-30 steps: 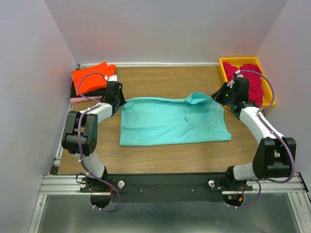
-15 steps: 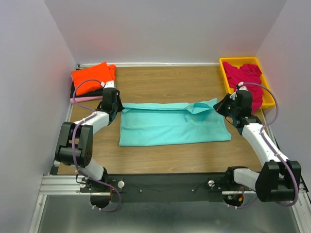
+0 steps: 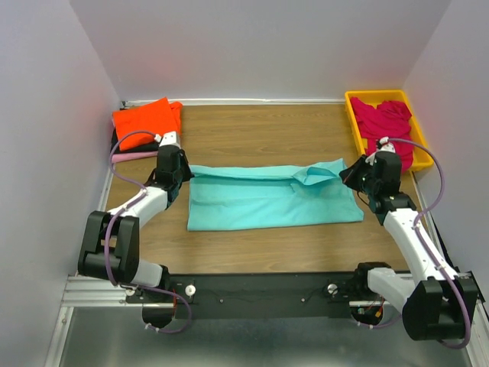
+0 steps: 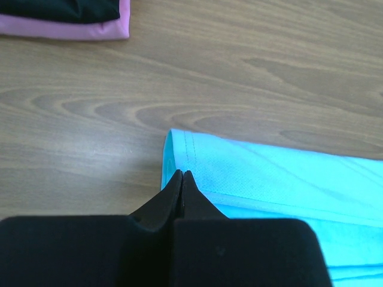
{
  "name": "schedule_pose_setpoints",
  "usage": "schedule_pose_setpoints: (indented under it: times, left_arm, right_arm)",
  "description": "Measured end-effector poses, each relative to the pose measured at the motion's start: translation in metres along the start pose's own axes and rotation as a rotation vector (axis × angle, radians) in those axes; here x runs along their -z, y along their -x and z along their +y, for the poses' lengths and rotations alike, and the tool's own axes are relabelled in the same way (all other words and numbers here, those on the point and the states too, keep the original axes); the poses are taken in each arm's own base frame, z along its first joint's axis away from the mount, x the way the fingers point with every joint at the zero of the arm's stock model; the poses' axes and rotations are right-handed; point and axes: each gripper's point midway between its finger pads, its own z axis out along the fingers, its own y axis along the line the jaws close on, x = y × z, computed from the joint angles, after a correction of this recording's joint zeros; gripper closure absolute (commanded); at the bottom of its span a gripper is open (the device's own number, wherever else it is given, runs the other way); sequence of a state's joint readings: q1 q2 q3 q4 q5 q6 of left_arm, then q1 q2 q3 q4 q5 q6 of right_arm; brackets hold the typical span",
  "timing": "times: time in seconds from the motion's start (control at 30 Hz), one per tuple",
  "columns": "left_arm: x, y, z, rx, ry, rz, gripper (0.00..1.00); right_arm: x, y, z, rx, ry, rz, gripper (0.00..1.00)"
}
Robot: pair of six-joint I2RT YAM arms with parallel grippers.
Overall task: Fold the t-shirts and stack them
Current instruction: Fold the tshirt
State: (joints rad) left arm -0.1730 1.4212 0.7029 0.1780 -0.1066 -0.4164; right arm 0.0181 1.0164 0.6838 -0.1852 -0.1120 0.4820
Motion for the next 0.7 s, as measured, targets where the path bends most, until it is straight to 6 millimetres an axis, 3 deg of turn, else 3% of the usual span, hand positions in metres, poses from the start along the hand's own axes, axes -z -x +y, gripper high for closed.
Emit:
schedule_pose_setpoints:
  times: [0.17, 0.2, 0.23, 0.27, 0.3, 0.33, 0.37, 0.43, 0.6, 0.7]
  left_arm:
    - [0.005, -0.019, 0.0, -0.002, -0.009, 0.037, 0.97]
    - [0.006, -0.022, -0.001, -0.001, -0.011, 0.042, 0.89]
    - [0.009, -0.024, -0.001, 0.002, -0.011, 0.046, 0.77]
    - [0.012, -0.026, -0.001, 0.008, -0.012, 0.047, 0.59]
    - [0.018, -0.029, 0.001, 0.007, -0.012, 0.048, 0.51]
    - [0.021, -0.029, 0.0, 0.026, -0.012, 0.044, 0.45]
    - [0.029, -0.03, 0.002, 0.026, -0.008, 0.039, 0.29]
    - [0.044, -0.025, 0.004, 0.044, 0.0, 0.003, 0.26]
    - [0.077, 0.008, -0.009, 0.086, -0.041, -0.135, 0.26]
    - [0.088, 0.022, -0.015, 0.096, -0.063, -0.191, 0.26]
  right_arm:
    - [0.007, -0.017, -0.013, -0.003, -0.039, 0.017, 1.0]
    - [0.008, -0.019, -0.015, -0.003, -0.044, 0.017, 0.99]
    - [0.01, -0.021, -0.017, -0.004, -0.051, 0.014, 0.88]
    - [0.011, -0.023, -0.019, -0.004, -0.057, 0.015, 0.8]
    - [0.013, -0.025, -0.022, -0.009, -0.068, 0.014, 0.61]
    - [0.014, -0.027, -0.024, -0.009, -0.075, 0.011, 0.54]
    - [0.017, -0.028, -0.027, -0.012, -0.093, 0.008, 0.49]
    - [0.022, -0.025, -0.029, -0.017, -0.107, -0.01, 0.43]
    - [0.043, -0.004, -0.021, -0.019, -0.082, -0.115, 0.41]
    - [0.044, 0.005, -0.016, -0.02, -0.069, -0.135, 0.41]
